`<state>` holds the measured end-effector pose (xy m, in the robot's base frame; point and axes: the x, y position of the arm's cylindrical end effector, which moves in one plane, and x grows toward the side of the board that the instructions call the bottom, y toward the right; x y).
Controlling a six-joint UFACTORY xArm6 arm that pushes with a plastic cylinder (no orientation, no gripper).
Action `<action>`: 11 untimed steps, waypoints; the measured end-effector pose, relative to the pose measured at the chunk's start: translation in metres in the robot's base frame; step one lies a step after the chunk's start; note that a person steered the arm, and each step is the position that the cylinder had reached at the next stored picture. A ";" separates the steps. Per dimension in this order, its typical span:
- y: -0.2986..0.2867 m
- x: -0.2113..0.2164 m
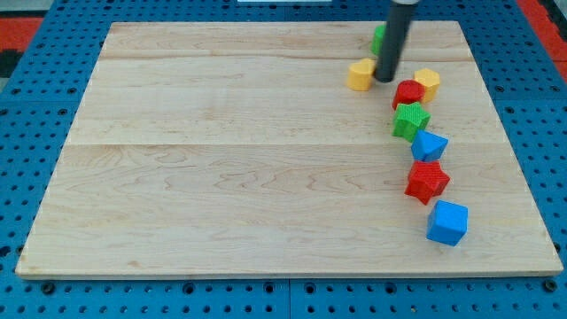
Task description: Push the red circle to the center of the board
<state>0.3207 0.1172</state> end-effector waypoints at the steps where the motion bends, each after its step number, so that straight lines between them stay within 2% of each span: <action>1: -0.065 -0.010; 2: -0.072 -0.037; 3: 0.014 -0.051; 4: 0.073 -0.043; 5: 0.133 -0.009; 6: 0.122 0.004; 7: 0.034 0.004; 8: 0.022 0.005; 9: 0.091 0.005; 10: 0.095 0.046; 11: 0.045 0.072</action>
